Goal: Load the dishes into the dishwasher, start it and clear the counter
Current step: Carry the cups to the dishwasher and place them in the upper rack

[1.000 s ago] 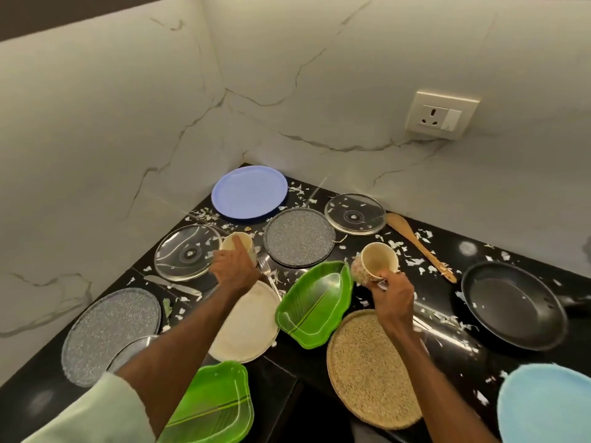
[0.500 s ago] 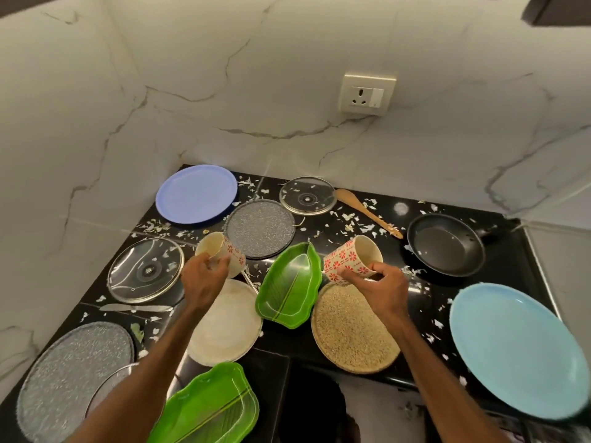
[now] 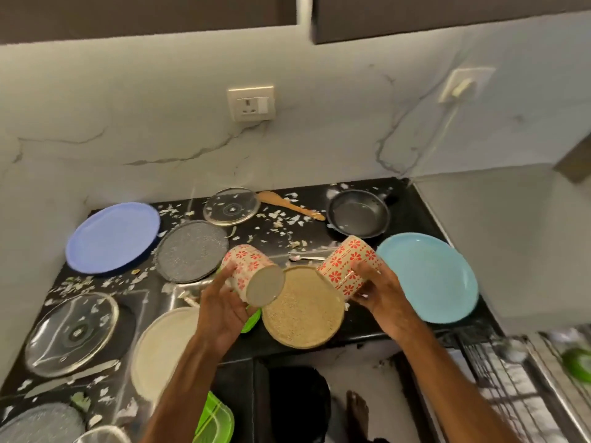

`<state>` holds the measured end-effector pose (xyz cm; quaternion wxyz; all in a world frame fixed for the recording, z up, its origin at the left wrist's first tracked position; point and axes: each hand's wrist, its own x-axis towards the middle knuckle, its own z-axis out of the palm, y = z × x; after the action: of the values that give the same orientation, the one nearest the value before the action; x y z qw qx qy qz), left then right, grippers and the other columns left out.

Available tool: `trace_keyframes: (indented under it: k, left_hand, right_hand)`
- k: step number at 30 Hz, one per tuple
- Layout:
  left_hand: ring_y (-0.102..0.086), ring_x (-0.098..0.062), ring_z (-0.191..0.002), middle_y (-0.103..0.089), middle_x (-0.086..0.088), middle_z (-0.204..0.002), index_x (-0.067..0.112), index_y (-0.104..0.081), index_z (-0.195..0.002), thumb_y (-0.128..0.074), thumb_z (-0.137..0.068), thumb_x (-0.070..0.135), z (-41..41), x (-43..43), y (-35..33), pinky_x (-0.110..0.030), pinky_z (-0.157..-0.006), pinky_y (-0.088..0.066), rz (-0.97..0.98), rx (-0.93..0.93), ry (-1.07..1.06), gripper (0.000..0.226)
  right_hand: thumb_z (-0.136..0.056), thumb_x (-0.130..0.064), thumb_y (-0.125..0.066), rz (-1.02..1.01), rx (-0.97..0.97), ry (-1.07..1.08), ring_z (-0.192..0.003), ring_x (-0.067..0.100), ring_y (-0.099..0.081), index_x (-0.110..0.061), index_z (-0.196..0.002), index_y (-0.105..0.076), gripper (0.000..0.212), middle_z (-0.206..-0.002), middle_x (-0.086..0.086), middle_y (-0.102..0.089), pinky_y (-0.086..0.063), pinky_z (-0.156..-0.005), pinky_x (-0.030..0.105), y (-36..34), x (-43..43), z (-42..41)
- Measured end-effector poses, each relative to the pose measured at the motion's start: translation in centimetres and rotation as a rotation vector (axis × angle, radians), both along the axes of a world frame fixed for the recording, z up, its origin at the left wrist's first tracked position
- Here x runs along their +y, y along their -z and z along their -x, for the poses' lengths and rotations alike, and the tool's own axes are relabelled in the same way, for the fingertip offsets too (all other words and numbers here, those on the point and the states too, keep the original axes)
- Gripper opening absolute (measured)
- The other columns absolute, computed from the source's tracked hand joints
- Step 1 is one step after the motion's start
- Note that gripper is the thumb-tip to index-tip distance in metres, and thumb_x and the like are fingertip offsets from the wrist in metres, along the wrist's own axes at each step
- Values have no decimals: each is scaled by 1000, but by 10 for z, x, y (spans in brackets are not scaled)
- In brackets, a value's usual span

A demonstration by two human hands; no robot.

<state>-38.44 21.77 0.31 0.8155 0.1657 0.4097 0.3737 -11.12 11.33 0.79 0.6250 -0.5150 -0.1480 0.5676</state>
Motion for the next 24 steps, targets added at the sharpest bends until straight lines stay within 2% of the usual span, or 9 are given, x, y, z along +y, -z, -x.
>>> trace_keyframes:
  k: [2, 4, 6, 7, 11, 14, 19, 21, 24]
  left_hand:
    - [-64, -32, -116, -62, -20, -134, 5, -51, -142, -67, -87, 43, -29, -5, -1, -40, -91, -56, 48, -97, 78, 68]
    - [-61, -35, -118, -58, -20, -138, 3, -50, -143, -61, -88, 48, -60, -12, -2, -45, -101, -49, 126, -194, 182, 72]
    - [-62, -34, -111, -58, -20, -134, 2, -50, -143, -56, -87, 51, -93, -19, -3, -45, -96, -51, 163, -224, 304, 75]
    - [-62, -34, -110, -57, -20, -135, 3, -50, -144, -58, -87, 52, -110, -23, -3, -44, -93, -54, 157, -216, 368, 76]
    - [-63, -34, -108, -56, -21, -137, 7, -50, -145, -64, -90, 50, -180, -41, -1, -45, -86, -57, 86, -156, 578, 72]
    - [-63, -34, -104, -55, -23, -139, 9, -50, -146, -73, -85, 47, -240, -63, -5, -46, -81, -59, 22, -129, 724, 75]
    - [-66, -35, -103, -57, -21, -140, 10, -51, -144, -91, -64, 42, -346, -115, -13, -45, -75, -59, -55, -22, 913, 95]
    - [-68, -36, -102, -61, -22, -135, 8, -51, -143, -91, -65, 36, -389, -140, -13, -47, -75, -59, -43, 15, 918, 91]
    - [-66, -36, -107, -63, -22, -126, 9, -50, -142, -81, -81, 30, -447, -176, -9, -50, -85, -56, -32, 81, 927, 72]
  right_hand:
    - [-47, -43, -98, 7, 122, 60, -108, 29, -71, -22, -132, -58, 96, -113, 11, -74, -58, -90, 47, -2, -19, -15]
    - [-62, -43, -91, 23, 251, 138, -106, 30, -72, -22, -133, -57, 81, -114, 13, -73, -58, -89, 48, -3, -38, -32]
    - [-81, -42, -77, 29, 360, 191, -107, 32, -70, -18, -136, -56, 64, -120, 16, -69, -55, -91, 49, -3, -57, -50]
    - [-84, -43, -72, 37, 416, 211, -107, 34, -68, -14, -137, -57, 62, -120, 18, -68, -54, -90, 49, -3, -67, -58]
    - [-85, -42, -71, -54, 611, 284, -114, 42, -61, -5, -137, -55, 66, -124, 24, -63, -50, -94, 58, -1, -110, -98]
    - [-88, -36, -69, -125, 603, 303, -123, 45, -55, -5, -141, -52, 64, -133, 26, -58, -44, -102, 66, 3, -142, -136]
    - [-79, -30, -82, -108, 514, 347, -124, 42, -57, -6, -143, -53, 74, -132, 24, -60, -46, -102, 65, 8, -201, -207]
    - [-80, -27, -81, -92, 519, 381, -128, 45, -56, -4, -141, -52, 72, -129, 25, -62, -44, -104, 66, 11, -226, -236]
    - [-89, -24, -71, -88, 502, 445, -120, 46, -61, -3, -138, -52, 57, -122, 25, -67, -47, -100, 65, 14, -264, -284]
